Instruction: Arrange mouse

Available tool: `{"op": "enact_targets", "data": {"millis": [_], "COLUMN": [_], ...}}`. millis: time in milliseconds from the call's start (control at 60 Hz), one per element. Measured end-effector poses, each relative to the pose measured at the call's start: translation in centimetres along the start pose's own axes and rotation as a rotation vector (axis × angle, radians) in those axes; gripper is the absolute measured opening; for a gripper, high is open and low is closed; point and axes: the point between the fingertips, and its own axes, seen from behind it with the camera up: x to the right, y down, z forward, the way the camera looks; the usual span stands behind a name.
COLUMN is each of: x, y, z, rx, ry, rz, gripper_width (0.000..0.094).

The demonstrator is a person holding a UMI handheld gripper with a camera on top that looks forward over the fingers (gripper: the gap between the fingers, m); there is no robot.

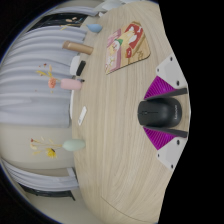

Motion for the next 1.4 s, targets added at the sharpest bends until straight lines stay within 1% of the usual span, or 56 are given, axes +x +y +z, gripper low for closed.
{"op": "enact_targets", "data": {"millis": [100,300,333,400,500,583,667,733,783,850,933,1050,1167,1267,1400], "x": [0.2,0.4,0.5,1.3,2.0,4.1,7.9,11.9,15.5,20.3,24.8,28.3,29.1,29.3,29.2], "y": [-0.1,-0.1,-0.2,-1.4,-5.0,-9.6,-14.4,-17.5,-19.3,-20.3,-19.0,-14.8,-10.4,-7.6,-5.6], "z": [0.0,-0.2,-0.4,-1.1,-3.2,-5.1,-6.2,-6.1,-5.6,-4.3,-1.9,1.8,4.3,5.6,6.6], "rx": [0.006,-0.005,-0.01,0.003,0.054,0.121,0.182,0.215,0.233,0.242,0.218,0.143,0.076,0.032,-0.006], "ry": [0.016,0.019,0.019,0.033,0.018,0.023,0.057,0.088,0.124,0.178,0.204,0.196,0.169,0.147,0.125], "rz": [0.012,0.005,0.006,0.004,0.019,0.041,0.057,0.085,0.097,0.087,0.091,0.061,0.034,0.084,0.133], "gripper_width": [0.0418,0.0397,0.0382,0.037,0.0363,0.0364,0.0363,0.0364,0.0363,0.0364,0.0363,0.0362,0.0362,0.0361,0.0367]}}
